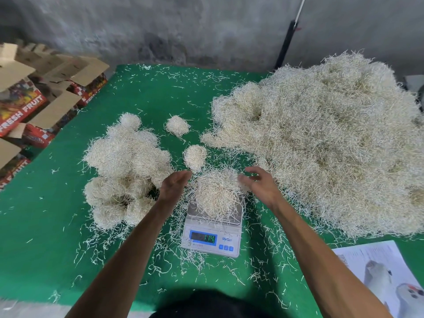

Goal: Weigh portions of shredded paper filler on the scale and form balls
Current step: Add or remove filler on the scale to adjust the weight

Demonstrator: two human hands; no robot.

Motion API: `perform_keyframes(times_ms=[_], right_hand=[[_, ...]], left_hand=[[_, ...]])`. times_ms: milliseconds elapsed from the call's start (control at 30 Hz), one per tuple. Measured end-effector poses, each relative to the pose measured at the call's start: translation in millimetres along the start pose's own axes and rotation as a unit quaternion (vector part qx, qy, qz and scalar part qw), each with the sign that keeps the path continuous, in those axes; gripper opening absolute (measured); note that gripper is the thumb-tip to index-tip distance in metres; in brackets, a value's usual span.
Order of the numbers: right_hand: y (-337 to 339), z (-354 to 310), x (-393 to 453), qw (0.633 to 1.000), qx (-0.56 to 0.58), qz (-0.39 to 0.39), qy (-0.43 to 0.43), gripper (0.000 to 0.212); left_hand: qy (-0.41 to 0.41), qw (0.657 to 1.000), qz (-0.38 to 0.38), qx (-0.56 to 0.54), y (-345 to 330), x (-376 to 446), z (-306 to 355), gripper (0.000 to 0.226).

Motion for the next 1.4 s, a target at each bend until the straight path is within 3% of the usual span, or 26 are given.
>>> perform_keyframes(times_ms=[67, 100, 233, 333, 400, 467, 533, 600, 667, 767, 833, 1400], right_hand=[[-7, -2, -2, 0.999, -0.035, -0.029, -0.008, 0.075], [-9, -2, -2, 0.998, -0.051, -0.038, -0.006, 0.074], [-4, -8, 0, 0.999, -0.020, -0.018, 0.020, 0.024], [22, -23, -1, 0.993, 0.087, 0.061, 0.049, 0.018], [51, -34, 0, 0.979, 0.136, 0.135, 0.066, 0.023], [80, -41, 3, 0.952, 0.207, 0.214, 0.066, 0.032], [105, -40, 4, 0.917, 0.273, 0.286, 0.048, 0.029], [115, -31, 3, 0.899, 0.306, 0.311, 0.037, 0.022], [112, -15, 6, 0.902, 0.308, 0.303, 0.012, 0.019], [92, 15, 7, 0.932, 0.226, 0.271, -0.085, 0.051], [80, 28, 4, 0.940, 0.185, 0.264, -0.114, 0.059], [34, 33, 5, 0.958, 0.177, 0.210, -0.080, 0.047]], left_hand=[[0.000, 1.000, 0.004, 0.004, -1, 2, 0, 0.028], [0.001, 1.000, 0.006, 0.006, -2, 2, 0, 0.023], [-0.006, 1.000, 0.012, 0.010, -4, 1, 4, 0.009], [-0.005, 1.000, 0.016, 0.011, -5, 0, 5, 0.010], [-0.004, 1.000, 0.021, 0.009, -5, 0, 4, 0.022], [0.001, 1.000, 0.023, 0.004, -5, 0, 2, 0.029], [0.008, 1.000, 0.025, 0.004, -6, 1, -2, 0.028], [0.014, 1.000, 0.025, 0.002, -10, 1, -4, 0.026], [0.018, 0.999, 0.027, 0.002, -14, 1, -6, 0.031], [0.026, 0.999, 0.035, 0.017, -16, -1, -5, 0.037], [0.032, 0.998, 0.044, 0.027, -14, -2, -5, 0.037], [0.071, 0.992, 0.077, 0.070, 3, -8, -12, 0.049]])
Point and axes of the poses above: each hand's wrist, its own x-axis towards the middle knuckle, its own y-axis out of the back of the hand, z = x × y, the point moved 6 cm from there along x, towards the middle knuckle, and after that the axes turned 1 degree about y, right-handed, at the moved point
